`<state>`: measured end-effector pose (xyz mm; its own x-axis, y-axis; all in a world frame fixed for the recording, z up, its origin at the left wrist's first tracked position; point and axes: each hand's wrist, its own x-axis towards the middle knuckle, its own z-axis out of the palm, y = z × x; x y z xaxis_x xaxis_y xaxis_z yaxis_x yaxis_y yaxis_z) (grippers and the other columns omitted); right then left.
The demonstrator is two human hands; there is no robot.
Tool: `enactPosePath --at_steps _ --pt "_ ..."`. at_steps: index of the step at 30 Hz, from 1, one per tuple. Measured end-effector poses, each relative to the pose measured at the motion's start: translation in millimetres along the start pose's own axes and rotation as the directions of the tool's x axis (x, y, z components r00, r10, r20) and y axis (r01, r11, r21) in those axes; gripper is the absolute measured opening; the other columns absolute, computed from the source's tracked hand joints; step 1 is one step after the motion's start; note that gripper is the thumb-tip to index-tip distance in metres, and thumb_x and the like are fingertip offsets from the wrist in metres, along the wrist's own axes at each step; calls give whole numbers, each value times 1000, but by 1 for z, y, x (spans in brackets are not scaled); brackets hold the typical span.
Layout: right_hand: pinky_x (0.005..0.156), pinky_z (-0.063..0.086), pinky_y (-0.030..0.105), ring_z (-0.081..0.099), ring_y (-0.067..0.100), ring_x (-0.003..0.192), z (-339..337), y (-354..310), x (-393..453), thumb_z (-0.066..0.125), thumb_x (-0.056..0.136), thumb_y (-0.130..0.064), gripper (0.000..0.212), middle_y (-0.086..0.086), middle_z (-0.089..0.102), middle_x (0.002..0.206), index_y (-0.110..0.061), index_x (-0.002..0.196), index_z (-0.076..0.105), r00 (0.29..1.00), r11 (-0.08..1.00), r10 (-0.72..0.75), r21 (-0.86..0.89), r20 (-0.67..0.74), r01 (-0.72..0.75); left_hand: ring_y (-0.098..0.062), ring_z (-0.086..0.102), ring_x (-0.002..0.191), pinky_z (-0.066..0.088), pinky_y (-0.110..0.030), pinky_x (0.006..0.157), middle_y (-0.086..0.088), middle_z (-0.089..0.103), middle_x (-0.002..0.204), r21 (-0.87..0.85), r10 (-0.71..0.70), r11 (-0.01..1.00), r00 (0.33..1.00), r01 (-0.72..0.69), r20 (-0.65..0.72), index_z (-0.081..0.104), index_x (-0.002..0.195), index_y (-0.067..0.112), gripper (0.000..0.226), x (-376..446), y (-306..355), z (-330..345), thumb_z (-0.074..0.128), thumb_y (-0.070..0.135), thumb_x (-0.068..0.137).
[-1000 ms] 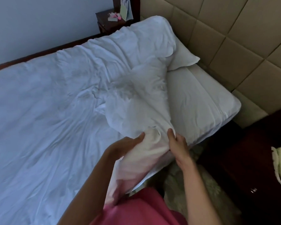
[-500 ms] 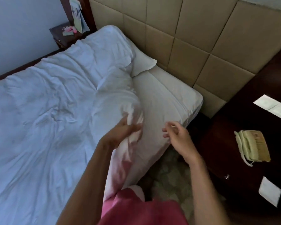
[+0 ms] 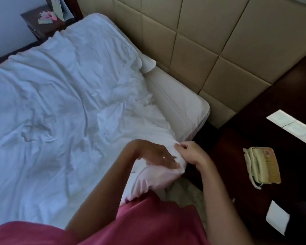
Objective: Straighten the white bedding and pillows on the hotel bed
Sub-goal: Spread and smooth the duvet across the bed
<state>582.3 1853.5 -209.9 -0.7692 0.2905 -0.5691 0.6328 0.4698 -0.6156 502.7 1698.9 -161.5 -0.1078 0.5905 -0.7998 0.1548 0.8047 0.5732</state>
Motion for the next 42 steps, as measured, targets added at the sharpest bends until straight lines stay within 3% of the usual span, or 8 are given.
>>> enactPosePath --at_steps 7,11,19,27,34,38,40,42 --pt "57 30 28 42 15 64 -50 -9 78 54 98 -33 46 4 44 69 7 76 54 998 994 32 106 -49 -27 -32 57 124 45 -44 103 -17 53 140 -471 -535 827 687 307 -492 37 146 7 104 63 -116 -67 41 85 78" --pt "60 31 30 44 13 63 -53 -36 115 55 97 -36 45 4 47 68 5 78 59 995 999 -28 38 94 25 -36 53 124 47 -42 97 -12 48 141 -877 -511 443 857 187 -75 44 138 19 102 127 -158 -41 38 94 69" --pt "54 40 28 51 21 56 -90 -44 149 56 94 -38 41 8 57 64 -9 65 60 976 975 37 -222 213 12 -30 65 85 52 -28 63 -15 71 92 -905 -465 232 777 -356 -425 64 117 -6 33 145 -91 -65 52 19 100" --pt "69 50 30 66 18 97 -150 -53 147 54 81 -74 63 0 71 105 -20 110 69 956 962 100 218 275 -163 -10 67 70 55 -35 67 -2 73 80 2 397 821 568 -571 -721 73 88 5 20 128 98 -95 72 24 82" --pt "84 55 37 69 22 85 -169 7 146 59 96 -24 26 6 74 89 -4 109 71 978 957 -19 285 210 -43 -11 41 46 36 -22 61 3 46 47 187 353 913 473 -361 -807 59 59 8 48 136 131 -32 58 47 88" --pt "96 54 42 69 24 100 -180 37 141 53 100 -26 21 6 75 103 -16 105 70 979 880 -63 474 192 -36 -8 49 117 32 -44 106 13 60 121 -104 -87 989 154 -102 -984 63 118 37 56 139 138 -13 48 72 77" --pt "93 54 37 68 22 102 -191 44 135 51 101 -29 22 6 73 108 -17 109 69 980 810 -66 584 190 -58 -14 40 133 34 -46 110 7 42 145 -472 -431 860 220 -196 -875 34 145 38 91 141 132 -7 57 79 68" --pt "91 54 36 69 21 104 -194 51 127 53 100 -36 32 7 73 111 -15 119 67 973 751 -84 655 216 -81 -22 58 122 49 -42 98 -6 56 139 -747 -519 311 553 -588 -652 35 149 23 89 141 136 -3 71 60 76"
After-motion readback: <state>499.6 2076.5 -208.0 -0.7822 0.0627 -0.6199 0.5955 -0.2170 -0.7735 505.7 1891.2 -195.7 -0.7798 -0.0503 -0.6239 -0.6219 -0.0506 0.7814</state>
